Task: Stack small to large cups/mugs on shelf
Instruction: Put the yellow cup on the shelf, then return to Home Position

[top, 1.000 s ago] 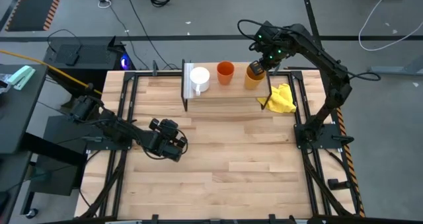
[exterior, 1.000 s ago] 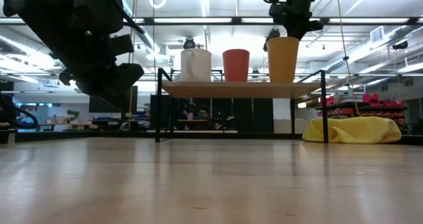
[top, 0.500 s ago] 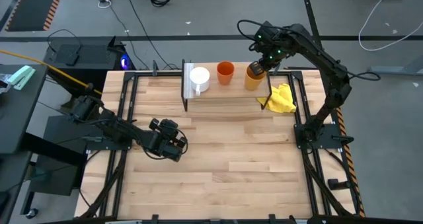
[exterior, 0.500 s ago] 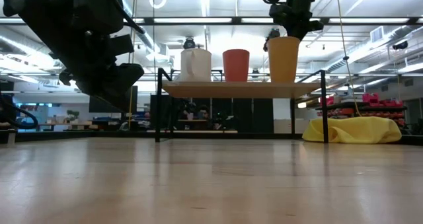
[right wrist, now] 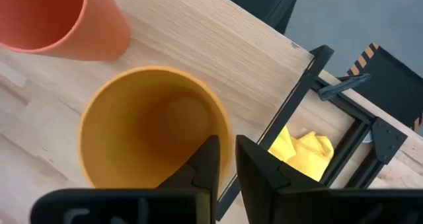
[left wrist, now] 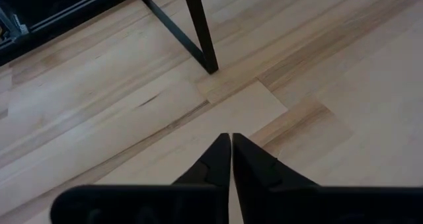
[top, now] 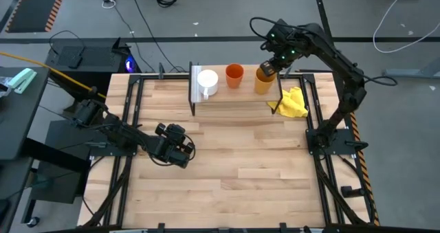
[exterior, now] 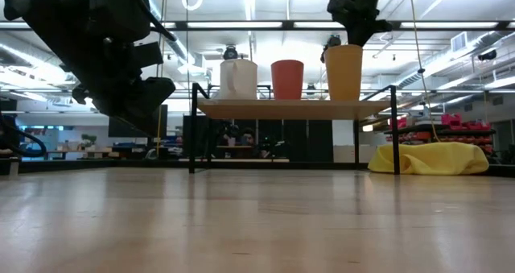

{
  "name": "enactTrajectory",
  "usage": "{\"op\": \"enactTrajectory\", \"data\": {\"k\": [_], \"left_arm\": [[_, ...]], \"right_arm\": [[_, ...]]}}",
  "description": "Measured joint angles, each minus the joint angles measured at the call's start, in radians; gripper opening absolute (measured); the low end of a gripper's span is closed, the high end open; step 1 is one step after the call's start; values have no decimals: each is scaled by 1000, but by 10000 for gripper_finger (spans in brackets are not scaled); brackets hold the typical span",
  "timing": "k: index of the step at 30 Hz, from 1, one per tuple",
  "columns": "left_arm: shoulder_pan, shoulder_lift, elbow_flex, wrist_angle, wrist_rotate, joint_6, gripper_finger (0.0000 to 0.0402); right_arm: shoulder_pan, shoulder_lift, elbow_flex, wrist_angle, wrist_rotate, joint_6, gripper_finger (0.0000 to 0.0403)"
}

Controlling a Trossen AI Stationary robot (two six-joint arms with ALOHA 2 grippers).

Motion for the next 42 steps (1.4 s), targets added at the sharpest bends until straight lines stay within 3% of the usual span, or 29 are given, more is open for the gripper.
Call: {"op": "enactTrajectory", "data": {"k": [14, 22, 27, 32, 39, 42], "left_arm": [[0, 0, 0, 13, 0, 0, 11], [0, 0, 0, 18, 0, 0, 23], [-1, 0, 0, 23, 0, 0, 32], [-1, 0, 0, 55, 0, 0, 24], [-8, 0, 0, 58, 69, 35, 17], [-8, 0, 0, 59, 108, 26, 22]], "right_arm": [[39, -216, 1, 0, 4, 34, 58], [206, -363, -2, 36, 9, 48, 58], [349, -428, -6, 39, 86, 80, 58], [458, -464, -8, 30, 92, 142, 58], [660, -554, -213, 51, 306, 329, 58], [729, -634, -370, 145, 328, 367, 58]]}}
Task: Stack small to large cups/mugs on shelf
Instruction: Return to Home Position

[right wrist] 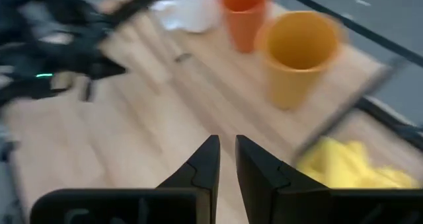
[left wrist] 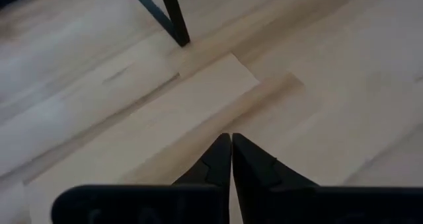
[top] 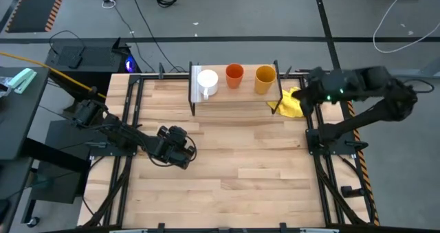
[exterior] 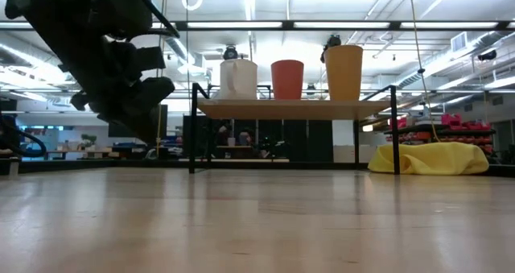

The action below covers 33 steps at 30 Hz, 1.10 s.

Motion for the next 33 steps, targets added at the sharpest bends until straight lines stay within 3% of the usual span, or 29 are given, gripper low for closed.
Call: {"op": "enactTrajectory", "data": {"k": [7, 12, 19, 25, 33], "left_arm": [[-60, 0, 0, 5, -18, 1, 31], [-102, 0, 0, 25, -120, 2, 26], [-169, -4, 0, 59, -236, 16, 21], [-220, -107, 0, 148, -341, 226, 30], [-282, -419, 0, 216, -412, 533, 25]], "right_arm": [[170, -247, -345, 425, -18, -31, 58], [289, -401, -579, 770, -52, -170, 58], [398, -550, -877, 1190, -186, -331, 58], [433, -577, -987, 1311, -198, -360, 58], [456, -571, -1050, 1388, -248, -424, 58]]}}
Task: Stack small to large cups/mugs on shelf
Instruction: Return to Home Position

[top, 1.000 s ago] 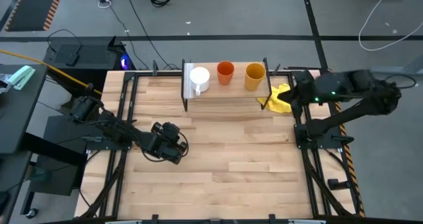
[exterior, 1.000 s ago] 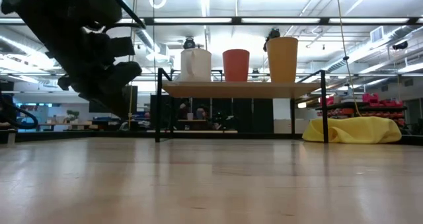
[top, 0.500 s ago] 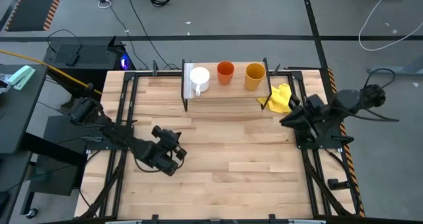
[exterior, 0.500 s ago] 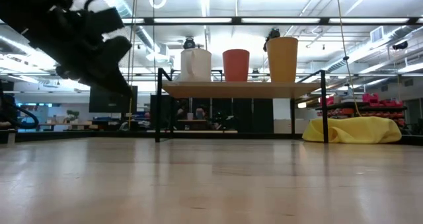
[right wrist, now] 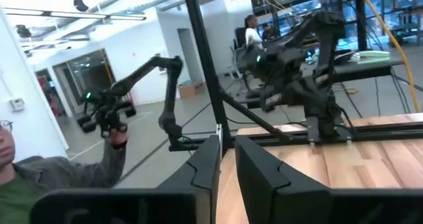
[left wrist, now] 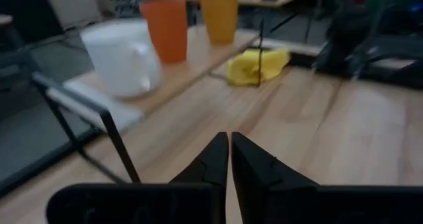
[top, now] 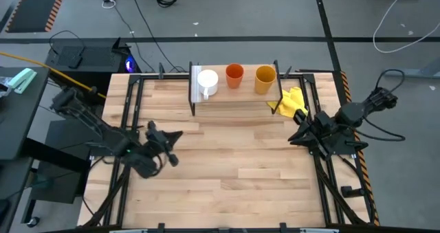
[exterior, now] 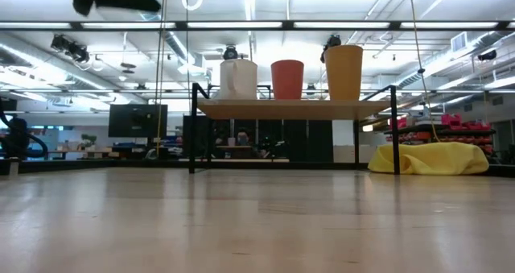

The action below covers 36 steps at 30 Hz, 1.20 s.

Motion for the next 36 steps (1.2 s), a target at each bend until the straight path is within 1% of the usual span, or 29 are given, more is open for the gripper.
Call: {"op": "enactTrajectory", "data": {"k": [4, 8, 13, 16, 18, 20, 22, 23, 24, 25, 27, 29, 30, 33, 36], "left_arm": [[-33, -119, 0, 0, -18, 102, 20], [-61, -197, 0, 0, -12, 167, 18], [-95, -239, 0, 12, 38, 227, 26], [-110, -244, 0, 77, 100, 308, 30], [-115, -244, -1, 165, 183, 411, 31], [-116, -244, -1, 287, 343, 553, 31], [-116, -244, -1, 399, 550, 702, 29], [-117, -244, -1, 450, 636, 770, 27], [-117, -244, -1, 489, 699, 822, 26], [-118, -246, -1, 510, 732, 864, 24], [-124, -251, -1, 509, 736, 916, 22], [-126, -256, -1, 494, 705, 959, 21], [-126, -257, -1, 479, 690, 955, 21], [-126, -256, -1, 476, 687, 882, 25], [-123, -265, -1, 458, 677, 866, 30]], "right_arm": [[14, 0, -36, 60, -3, -15, 58], [37, 0, -86, 140, -6, -41, 58], [68, 0, -146, 261, -7, -71, 58], [86, 1, -185, 347, -7, -96, 58], [96, 2, -212, 403, -7, -113, 58], [104, 2, -229, 422, -7, -127, 58], [105, 2, -235, 422, -7, -130, 58], [105, 3, -236, 420, -7, -130, 58], [105, 4, -235, 421, -7, -129, 58], [105, 5, -235, 422, -7, -129, 58], [105, 5, -236, 421, -7, -126, 58], [105, 5, -236, 421, -7, -110, 58], [105, 5, -236, 421, -7, -95, 58], [105, 5, -235, 421, -7, -33, 58], [105, 5, -235, 421, -7, 13, 58]]}}
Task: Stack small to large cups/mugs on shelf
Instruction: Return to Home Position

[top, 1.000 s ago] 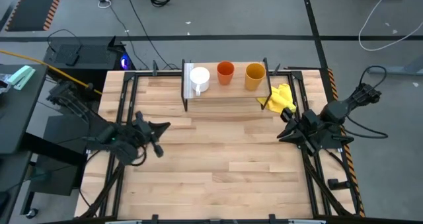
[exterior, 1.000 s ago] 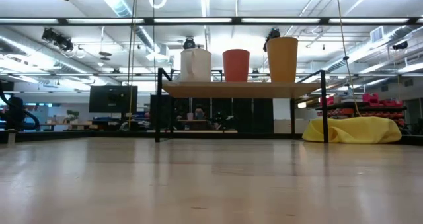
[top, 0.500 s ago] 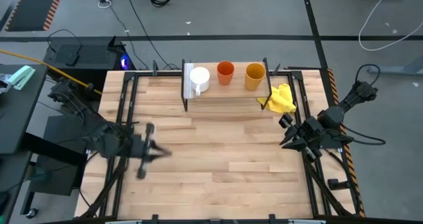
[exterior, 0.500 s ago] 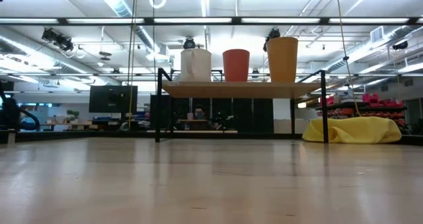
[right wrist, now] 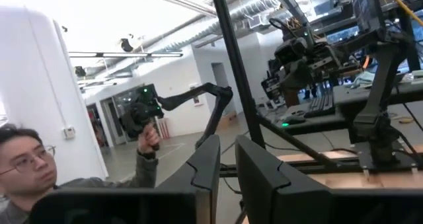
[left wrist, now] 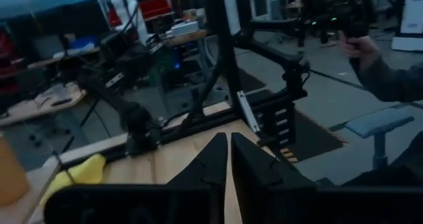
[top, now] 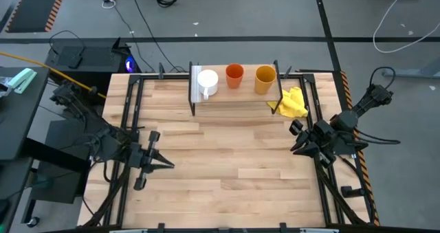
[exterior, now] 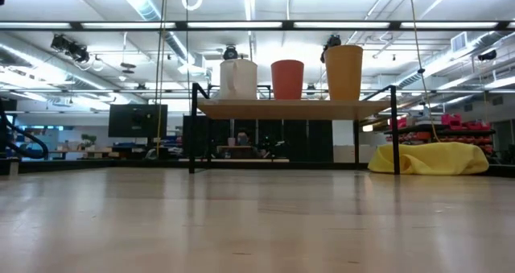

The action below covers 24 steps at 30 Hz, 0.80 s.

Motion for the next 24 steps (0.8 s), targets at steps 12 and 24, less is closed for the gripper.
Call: {"op": "enactTrajectory", "data": {"k": [12, 24], "left_arm": [[36, -246, -18, -289, -81, -220, 20], [71, -518, -241, -218, -77, -237, 29]], "right_arm": [[-1, -41, 5, -3, -41, -33, 58], [-1, -230, 7, -126, -48, -66, 58]]}}
